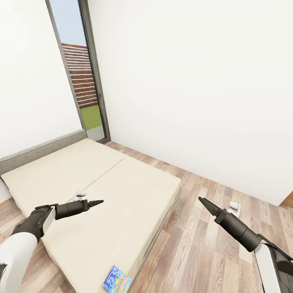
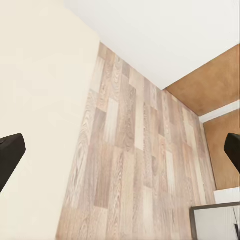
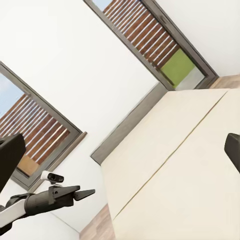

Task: Put all the toys in the child's room - the three board games (two on the bed and one on the table), the two jigsaw puzzles on the table, and the tennis ball on the table - inside the toy box on the table in the child's room.

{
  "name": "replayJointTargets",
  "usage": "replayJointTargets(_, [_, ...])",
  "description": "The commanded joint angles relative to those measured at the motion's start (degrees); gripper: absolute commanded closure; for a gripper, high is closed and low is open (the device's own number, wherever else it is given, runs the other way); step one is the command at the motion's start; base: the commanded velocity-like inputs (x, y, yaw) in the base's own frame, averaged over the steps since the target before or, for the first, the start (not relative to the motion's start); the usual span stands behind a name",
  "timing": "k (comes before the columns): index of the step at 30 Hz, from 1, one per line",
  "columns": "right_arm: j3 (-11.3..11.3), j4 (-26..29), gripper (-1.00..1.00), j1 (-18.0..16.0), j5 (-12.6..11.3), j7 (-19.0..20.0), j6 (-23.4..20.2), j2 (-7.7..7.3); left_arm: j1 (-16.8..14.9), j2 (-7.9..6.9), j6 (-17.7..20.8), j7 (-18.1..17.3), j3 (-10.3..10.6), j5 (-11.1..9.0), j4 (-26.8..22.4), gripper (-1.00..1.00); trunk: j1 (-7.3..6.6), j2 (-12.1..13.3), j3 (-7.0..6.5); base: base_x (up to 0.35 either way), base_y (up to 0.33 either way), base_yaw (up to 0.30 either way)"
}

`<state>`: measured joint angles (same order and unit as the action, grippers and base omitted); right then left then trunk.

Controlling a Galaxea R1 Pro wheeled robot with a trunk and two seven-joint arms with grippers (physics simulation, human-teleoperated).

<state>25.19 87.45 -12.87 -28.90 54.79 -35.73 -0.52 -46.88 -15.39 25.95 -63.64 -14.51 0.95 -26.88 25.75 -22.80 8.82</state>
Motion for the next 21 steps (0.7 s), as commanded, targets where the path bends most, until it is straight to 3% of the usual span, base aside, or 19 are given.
replayJointTargets(1, [0.0, 0.0, -1.0, -0.1, -0.3, 0.0, -0.4, 0.0, -0.1, 0.08, 0.6, -0.3, -0.2, 0.1, 0.0, -1.0, 0.03, -0.1, 0.12, 0.004, 0.0, 0.001])
replayJointTargets(14, [0.0, 0.0, -1.0, -0.1, -0.3, 0.0, -0.4, 0.0, -0.1, 0.43, 0.6, -0.3, -0.2, 0.1, 0.0, -1.0, 0.03, -0.1, 0.12, 0.032, 0.01, 0.0])
replayJointTargets(21, [0.0, 0.1, -1.0, -0.1, -0.3, 0.1, -0.4, 0.0, -0.1, 0.45, 0.6, 0.1, -0.2, 0.2, 0.0, -1.0, 0.03, -0.1, 0.12, 0.002, -0.089, 0.0])
